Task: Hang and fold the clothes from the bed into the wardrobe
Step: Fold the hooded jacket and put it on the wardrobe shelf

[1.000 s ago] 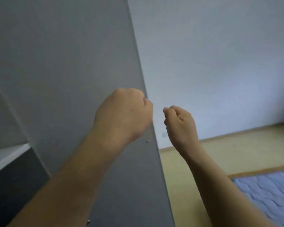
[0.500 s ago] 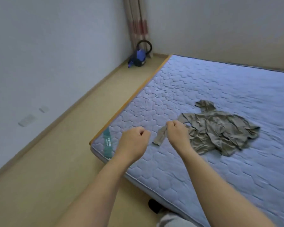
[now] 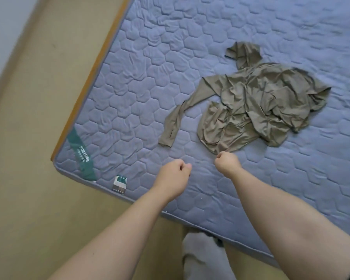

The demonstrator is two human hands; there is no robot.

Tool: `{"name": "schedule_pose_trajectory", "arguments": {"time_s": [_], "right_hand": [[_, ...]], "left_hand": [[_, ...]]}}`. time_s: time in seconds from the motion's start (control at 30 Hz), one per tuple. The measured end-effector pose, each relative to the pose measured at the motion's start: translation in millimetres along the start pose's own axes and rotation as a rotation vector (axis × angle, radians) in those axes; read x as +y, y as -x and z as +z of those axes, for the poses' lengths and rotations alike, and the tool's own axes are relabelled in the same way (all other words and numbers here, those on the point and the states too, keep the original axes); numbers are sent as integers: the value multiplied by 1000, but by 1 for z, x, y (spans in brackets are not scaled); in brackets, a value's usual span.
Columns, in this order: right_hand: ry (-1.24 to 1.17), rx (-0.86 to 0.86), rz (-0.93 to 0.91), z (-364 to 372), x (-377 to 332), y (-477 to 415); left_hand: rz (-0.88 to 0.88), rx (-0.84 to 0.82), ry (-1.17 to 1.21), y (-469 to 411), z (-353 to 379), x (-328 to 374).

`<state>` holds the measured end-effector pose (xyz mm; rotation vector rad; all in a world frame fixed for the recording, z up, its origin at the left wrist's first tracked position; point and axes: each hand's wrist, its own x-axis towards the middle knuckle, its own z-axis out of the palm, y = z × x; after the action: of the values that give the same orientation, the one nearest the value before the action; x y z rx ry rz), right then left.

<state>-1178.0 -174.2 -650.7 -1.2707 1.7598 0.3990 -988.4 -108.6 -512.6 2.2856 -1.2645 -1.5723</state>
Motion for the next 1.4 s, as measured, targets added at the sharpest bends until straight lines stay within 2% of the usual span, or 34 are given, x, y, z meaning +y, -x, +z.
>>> {"name": "schedule_pose_trajectory", "arguments": {"time_s": [0.17, 0.33, 0.4, 0.5, 0.53, 0.6, 0.67, 0.73, 0.8, 0.9, 1.07, 1.3, 1.4], "right_hand": [[395, -160, -53, 19, 9, -64], [543, -228, -75, 38, 10, -103], [524, -146, -79, 42, 9, -108], [493, 161, -203, 33, 1, -97], [425, 248, -216, 27, -3, -92], [194, 304, -172, 12, -15, -75], [-23, 278, -151, 0, -28, -57], [-69, 213, -195, -10, -43, -37], [-36, 164, -207, -15, -56, -18], [30, 101, -126, -18, -66, 2], [173, 65, -40, -4, -42, 20], [355, -137, 11, 51, -1, -38], [379, -87, -5, 70, 5, -73]], "left_hand": [[-108, -29, -4, -48, 18, -35], [-187, -53, 45, -72, 25, -67], [-196, -56, 44, -78, 23, -72], [-189, -44, 23, -78, 12, -68], [-182, -42, 19, -75, 7, -65], [-167, -42, 8, -68, -4, -59], [-141, -39, 11, -59, -16, -52], [-100, -19, 6, -47, -30, -44], [-59, 7, 2, -33, -44, -38], [1, 4, -18, -16, -56, -39], [27, -47, -10, -17, -46, -47], [-31, -114, 52, -49, -1, -67], [-53, -111, 76, -71, 16, -84]]}}
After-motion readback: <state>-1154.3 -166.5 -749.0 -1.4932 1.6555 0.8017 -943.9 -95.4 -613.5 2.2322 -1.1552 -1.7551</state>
